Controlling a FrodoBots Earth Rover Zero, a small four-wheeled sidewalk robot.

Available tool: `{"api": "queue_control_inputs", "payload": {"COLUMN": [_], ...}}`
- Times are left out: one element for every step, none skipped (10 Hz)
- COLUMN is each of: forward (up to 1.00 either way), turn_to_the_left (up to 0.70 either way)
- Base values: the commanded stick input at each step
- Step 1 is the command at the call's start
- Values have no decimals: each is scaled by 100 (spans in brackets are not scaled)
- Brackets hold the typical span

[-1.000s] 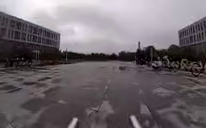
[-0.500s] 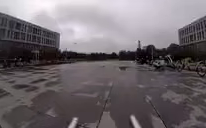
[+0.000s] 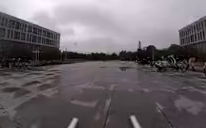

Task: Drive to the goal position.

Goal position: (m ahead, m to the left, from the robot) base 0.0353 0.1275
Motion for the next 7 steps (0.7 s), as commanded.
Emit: {"api": "queue_control_inputs", "payload": {"forward": [70,70,70,70,70,70,70], "turn_to_the_left": [-35,-35,-35,-35,-35,-35,-35]}}
